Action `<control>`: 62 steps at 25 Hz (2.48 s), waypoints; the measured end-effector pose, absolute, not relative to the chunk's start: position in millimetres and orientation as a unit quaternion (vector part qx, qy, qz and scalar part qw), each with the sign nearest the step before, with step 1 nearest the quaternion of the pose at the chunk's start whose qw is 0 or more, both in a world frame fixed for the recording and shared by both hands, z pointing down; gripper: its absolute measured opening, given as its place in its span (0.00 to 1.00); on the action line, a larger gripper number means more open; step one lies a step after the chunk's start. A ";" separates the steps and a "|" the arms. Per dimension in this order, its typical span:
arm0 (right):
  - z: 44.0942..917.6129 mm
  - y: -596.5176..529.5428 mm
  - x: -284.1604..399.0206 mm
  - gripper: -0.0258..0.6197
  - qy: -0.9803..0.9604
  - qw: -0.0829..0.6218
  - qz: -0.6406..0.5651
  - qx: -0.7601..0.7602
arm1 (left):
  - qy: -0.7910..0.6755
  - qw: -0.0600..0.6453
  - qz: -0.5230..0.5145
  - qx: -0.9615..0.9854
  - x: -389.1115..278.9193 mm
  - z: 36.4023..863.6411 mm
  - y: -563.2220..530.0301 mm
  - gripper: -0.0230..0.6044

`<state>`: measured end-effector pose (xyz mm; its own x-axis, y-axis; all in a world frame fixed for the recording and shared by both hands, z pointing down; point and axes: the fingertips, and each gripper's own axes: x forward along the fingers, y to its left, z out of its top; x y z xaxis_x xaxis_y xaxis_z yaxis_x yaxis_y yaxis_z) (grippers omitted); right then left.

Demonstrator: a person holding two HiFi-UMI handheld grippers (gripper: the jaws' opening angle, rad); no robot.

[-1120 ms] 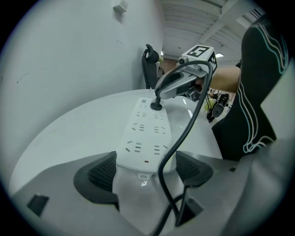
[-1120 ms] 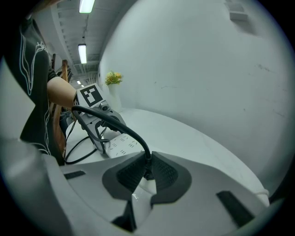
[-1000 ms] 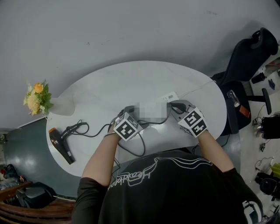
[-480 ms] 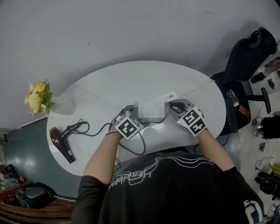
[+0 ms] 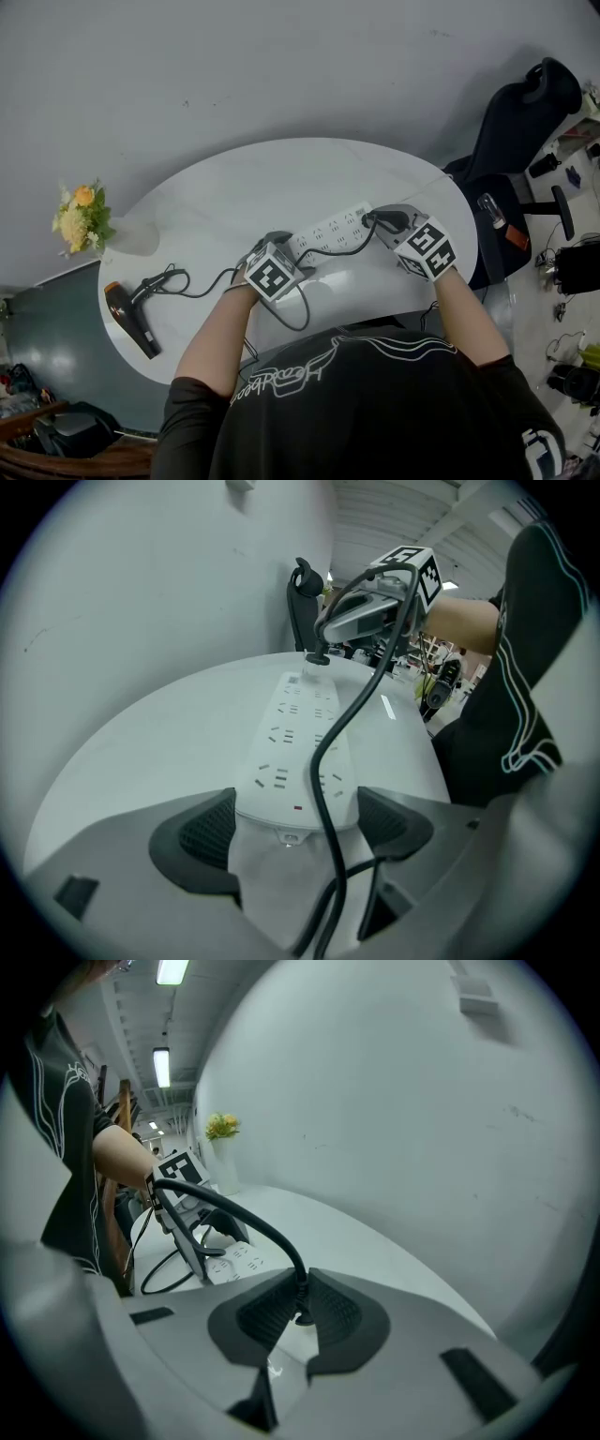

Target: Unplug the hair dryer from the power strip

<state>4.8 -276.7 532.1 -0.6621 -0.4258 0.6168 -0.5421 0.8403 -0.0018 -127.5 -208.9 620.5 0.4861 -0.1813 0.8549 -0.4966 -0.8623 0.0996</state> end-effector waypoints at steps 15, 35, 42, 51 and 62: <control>522.1 -251.7 -6.8 0.08 -0.905 0.246 0.189 0.292 | -0.251 0.193 0.352 0.881 -122.5 584.5 -209.0 0.65; 427.2 -195.4 17.6 0.09 -0.927 0.072 0.237 0.283 | -0.396 0.300 -0.085 0.863 -147.2 371.9 -139.4 0.05; 387.6 -144.0 50.1 0.09 -0.937 0.025 0.231 0.262 | -0.430 0.269 -0.052 0.860 -96.2 337.8 -78.0 0.04; 359.1 -99.1 88.1 0.09 -0.943 -0.021 0.210 0.256 | -0.459 0.208 0.015 0.864 -46.8 324.5 -28.4 0.04; 340.5 -67.7 109.5 0.08 -0.950 -0.036 0.190 0.245 | -0.459 0.194 0.006 0.867 -15.5 312.0 -3.2 0.04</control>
<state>109.5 -67.7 340.5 -0.8770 -0.4798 0.0253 -0.4528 0.8077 -0.3778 -15.5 -3.2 312.0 0.5788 -0.7933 0.1888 -0.7983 -0.5039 0.3298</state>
